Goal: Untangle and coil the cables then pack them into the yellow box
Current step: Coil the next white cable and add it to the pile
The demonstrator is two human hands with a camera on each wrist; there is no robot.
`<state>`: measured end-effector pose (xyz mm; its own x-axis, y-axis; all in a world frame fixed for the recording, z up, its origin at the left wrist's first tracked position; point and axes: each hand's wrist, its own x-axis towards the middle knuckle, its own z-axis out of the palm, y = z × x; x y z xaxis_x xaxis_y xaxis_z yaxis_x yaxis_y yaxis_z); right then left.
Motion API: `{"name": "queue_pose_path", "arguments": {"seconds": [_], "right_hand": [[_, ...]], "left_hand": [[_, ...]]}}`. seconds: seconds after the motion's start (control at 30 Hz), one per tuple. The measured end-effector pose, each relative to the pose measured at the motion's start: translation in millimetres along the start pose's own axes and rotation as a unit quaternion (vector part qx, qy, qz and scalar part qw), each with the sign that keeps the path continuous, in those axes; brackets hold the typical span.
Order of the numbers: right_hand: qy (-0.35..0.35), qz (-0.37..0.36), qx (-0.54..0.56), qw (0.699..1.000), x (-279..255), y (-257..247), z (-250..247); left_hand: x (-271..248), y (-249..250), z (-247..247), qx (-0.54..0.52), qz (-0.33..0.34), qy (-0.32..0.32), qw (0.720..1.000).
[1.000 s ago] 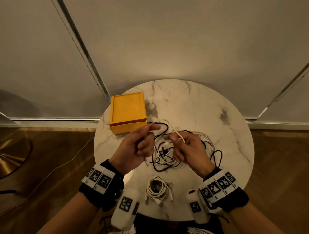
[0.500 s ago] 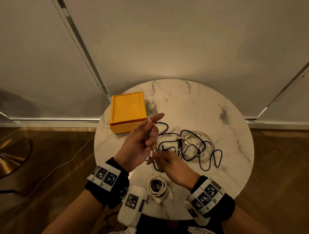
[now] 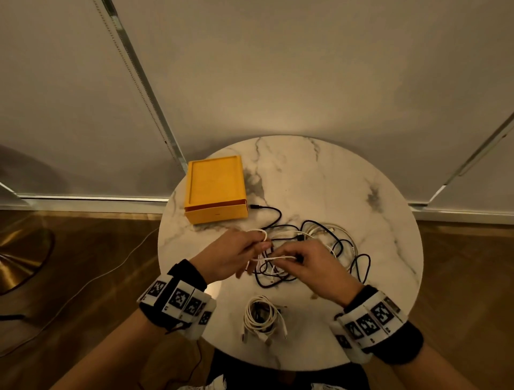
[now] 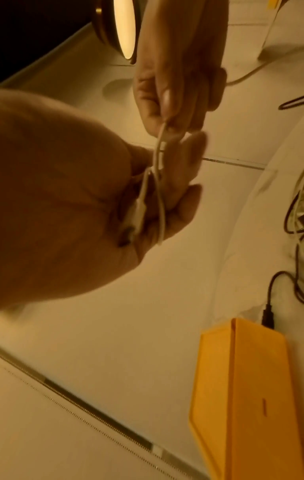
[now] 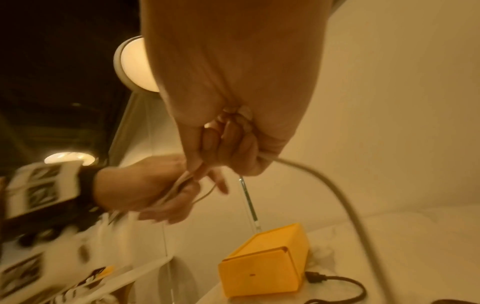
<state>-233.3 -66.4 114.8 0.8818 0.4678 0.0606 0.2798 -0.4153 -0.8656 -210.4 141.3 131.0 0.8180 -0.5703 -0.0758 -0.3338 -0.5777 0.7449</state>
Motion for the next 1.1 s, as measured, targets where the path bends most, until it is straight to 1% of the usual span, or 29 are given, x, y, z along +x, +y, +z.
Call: {"name": "queue_pose_path", "arguments": {"seconds": [0.07,0.13,0.23,0.3,0.37,0.43,0.5,0.57,0.63,0.7,0.73,0.83,0.87,0.93,1.03,1.1], "right_hand": [[0.005,0.004,0.044,0.999,1,-1,-10],[0.003,0.002,0.069,0.998,3,-2,-20],[-0.032,-0.002,0.072,0.997,6,-4,-27],[-0.046,-0.003,0.105,0.993,5,-4,-30],[-0.03,-0.004,0.163,0.986,3,-3,-32],[0.008,-0.008,0.203,0.979,4,-1,-35],[0.036,-0.014,0.225,0.974,8,1,-37],[0.049,-0.02,0.23,0.972,11,0,-38],[0.061,-0.029,0.232,0.97,14,-4,-39],[0.077,-0.038,0.233,0.969,18,-7,-43],[0.083,-0.043,0.234,0.968,20,-8,-44],[0.102,-0.056,0.232,0.966,22,-10,-47],[0.101,-0.059,0.227,0.967,22,-12,-47],[0.097,-0.067,0.215,0.97,22,-15,-45],[0.115,-0.056,0.217,0.968,20,-14,-39],[0.137,-0.046,0.185,0.972,18,-12,-28]], "left_hand": [[-6,5,2,0.0,-0.009,-0.028,1.0],[-10,10,6,-0.037,-0.016,-0.07,0.997],[-15,18,8,-0.151,-0.05,-0.146,0.976],[-17,24,9,-0.226,-0.068,-0.166,0.957],[-22,32,9,-0.276,-0.075,-0.153,0.946],[-26,40,7,-0.332,-0.067,-0.137,0.931],[-29,44,6,-0.408,-0.06,-0.131,0.902],[-29,45,5,-0.466,-0.054,-0.14,0.872],[-28,47,6,-0.488,-0.038,-0.154,0.858],[-27,49,7,-0.495,-0.025,-0.165,0.853],[-27,49,8,-0.503,-0.026,-0.16,0.849],[-27,47,19,-0.533,-0.053,-0.119,0.836],[-28,47,22,-0.543,-0.059,-0.113,0.83],[-29,49,25,-0.556,-0.057,-0.12,0.82],[-29,53,21,-0.595,-0.039,-0.131,0.792],[-27,55,14,-0.634,-0.016,-0.113,0.765]]}}
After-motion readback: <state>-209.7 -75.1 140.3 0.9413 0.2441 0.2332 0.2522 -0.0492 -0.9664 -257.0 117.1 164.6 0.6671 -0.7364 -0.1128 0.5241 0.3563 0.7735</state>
